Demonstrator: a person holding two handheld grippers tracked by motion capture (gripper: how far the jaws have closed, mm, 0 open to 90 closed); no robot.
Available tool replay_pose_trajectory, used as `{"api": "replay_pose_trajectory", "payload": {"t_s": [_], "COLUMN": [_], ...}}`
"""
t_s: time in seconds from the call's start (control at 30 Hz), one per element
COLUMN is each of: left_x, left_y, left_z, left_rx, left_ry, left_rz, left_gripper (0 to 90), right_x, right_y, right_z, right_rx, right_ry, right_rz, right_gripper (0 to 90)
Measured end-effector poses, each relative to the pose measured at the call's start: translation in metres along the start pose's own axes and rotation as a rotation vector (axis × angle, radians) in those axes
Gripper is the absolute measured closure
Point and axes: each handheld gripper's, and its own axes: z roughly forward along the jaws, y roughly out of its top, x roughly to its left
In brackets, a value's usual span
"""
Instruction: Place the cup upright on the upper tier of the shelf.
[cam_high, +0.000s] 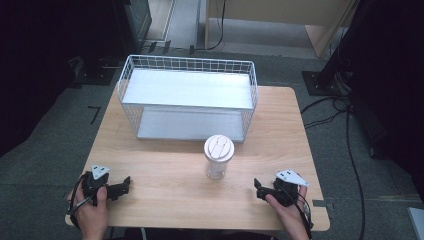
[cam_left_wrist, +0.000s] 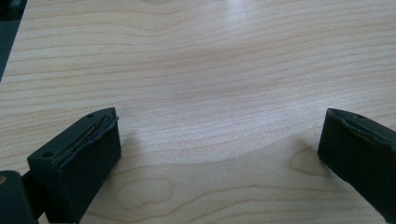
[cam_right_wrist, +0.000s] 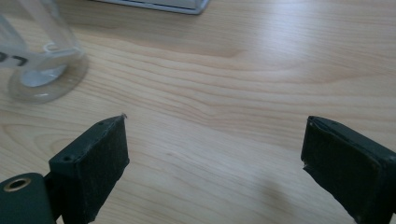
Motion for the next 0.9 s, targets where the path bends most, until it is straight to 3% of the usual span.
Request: {"api": "replay_pose_trajectory", "payload": {"t_s": [0.57,0.9], "left_x": [0.000,0.000], "left_y": [0.000,0.000], "left_z": [0.000,0.000], "left_rx": [0.000,0.000], "left_ry": [0.000,0.000], "left_rz": [0.000,0.000], "left_gripper": [0.0,0.0], "right_x": [0.054,0.077], "right_y": [0.018,0.025], "right_z": [0.021,0.028], "right_rx": [-0.005,-0.018], "right_ry": [0.110,0.160], "right_rz": [-0.065,-0.082], "right_gripper": [7.2,7.2]}}
